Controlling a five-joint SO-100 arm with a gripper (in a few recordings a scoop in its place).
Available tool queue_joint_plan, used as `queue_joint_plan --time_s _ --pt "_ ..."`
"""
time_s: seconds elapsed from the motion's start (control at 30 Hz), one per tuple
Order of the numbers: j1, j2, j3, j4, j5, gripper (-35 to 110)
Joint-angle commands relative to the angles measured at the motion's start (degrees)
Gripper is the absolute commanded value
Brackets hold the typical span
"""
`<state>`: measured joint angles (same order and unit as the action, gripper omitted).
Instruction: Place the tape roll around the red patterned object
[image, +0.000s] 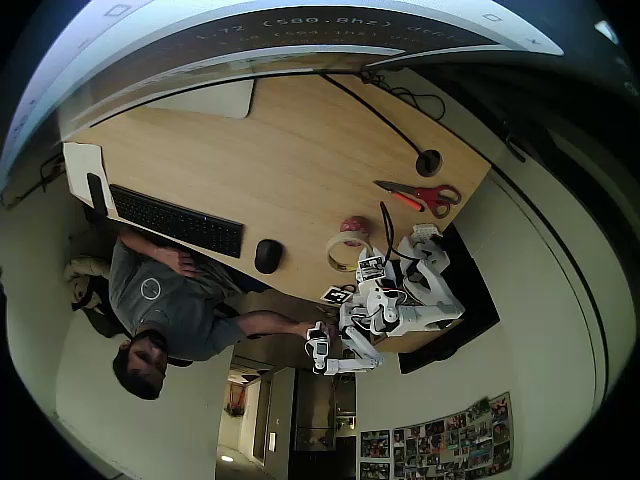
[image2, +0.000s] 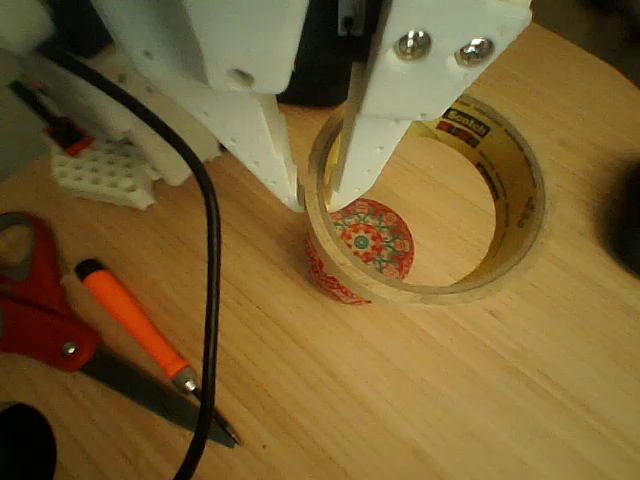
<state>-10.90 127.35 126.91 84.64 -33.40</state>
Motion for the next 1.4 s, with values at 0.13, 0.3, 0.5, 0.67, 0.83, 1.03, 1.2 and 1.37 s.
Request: queue_joint_plan --time_s 0.13,0.3,0.5,0.67,0.83,1.03,1.2,1.37 --pt "-0.18 -0.62 -0.44 0.88 6.50 0" --pt "1.76 0.00 2.20 -2.11 9.14 0" --pt "2.02 1.49 4.75 -4.57 11.78 0" --pt "0.70 3.16 8.44 -4.57 14.06 0" --pt "-1.58 5.98 10.55 -4.57 17.40 0" --pt "-2.02 9.14 12.57 -4.57 18.72 0" --pt "-2.99 9.40 13.18 -4.92 19.95 0" --pt "-3.78 8.70 13.45 -5.27 20.39 0"
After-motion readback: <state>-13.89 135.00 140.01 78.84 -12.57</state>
